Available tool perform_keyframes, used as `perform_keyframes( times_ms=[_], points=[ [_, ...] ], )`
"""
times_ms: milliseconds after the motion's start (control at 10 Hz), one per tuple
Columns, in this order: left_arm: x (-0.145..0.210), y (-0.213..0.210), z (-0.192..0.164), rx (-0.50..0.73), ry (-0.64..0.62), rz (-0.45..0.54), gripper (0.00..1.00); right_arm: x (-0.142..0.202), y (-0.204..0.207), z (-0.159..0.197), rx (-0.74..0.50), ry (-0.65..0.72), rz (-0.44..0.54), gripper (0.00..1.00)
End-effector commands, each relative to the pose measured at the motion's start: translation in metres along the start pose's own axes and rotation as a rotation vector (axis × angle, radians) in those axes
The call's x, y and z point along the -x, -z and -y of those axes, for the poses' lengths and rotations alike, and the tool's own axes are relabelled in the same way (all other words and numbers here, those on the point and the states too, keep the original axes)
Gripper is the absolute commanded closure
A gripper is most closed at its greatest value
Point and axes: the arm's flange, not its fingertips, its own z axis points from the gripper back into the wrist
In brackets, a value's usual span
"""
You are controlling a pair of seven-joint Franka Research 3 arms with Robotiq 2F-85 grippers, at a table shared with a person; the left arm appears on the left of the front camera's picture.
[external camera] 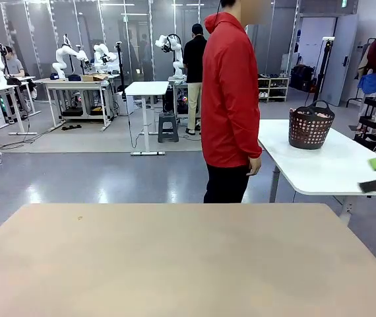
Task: Fold the towel.
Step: Grab the top end of the 100 cm Hotel Towel extended by the human.
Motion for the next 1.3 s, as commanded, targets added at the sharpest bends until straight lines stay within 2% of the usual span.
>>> perform_keyframes(
  times_ms=[0,100,200,400,500,1200],
  points=[
    [0.010,-0.041,-0.013,0.016,-0.008,0.114,0.00,0.009,-0.026,0.019,-0.027,0.036,0.104,0.00],
    [0.020,-0.066,-0.018,-0.035,-0.070,0.196,0.00,0.018,-0.042,0.024,-0.030,0.046,0.133,0.00],
    [0.031,-0.080,-0.019,-0.058,-0.078,0.206,0.00,0.026,-0.056,0.028,-0.017,0.053,0.159,0.00],
    [0.036,-0.083,-0.018,-0.055,-0.091,0.215,0.00,0.031,-0.061,0.029,0.016,0.050,0.125,0.00],
    [0.048,-0.087,-0.021,-0.077,-0.096,0.213,0.00,0.038,-0.064,0.034,-0.005,0.091,0.163,0.00],
    [0.048,-0.087,-0.021,-0.077,-0.096,0.213,0.00,0.038,-0.064,0.034,-0.005,0.091,0.163,0.00]
  ],
)
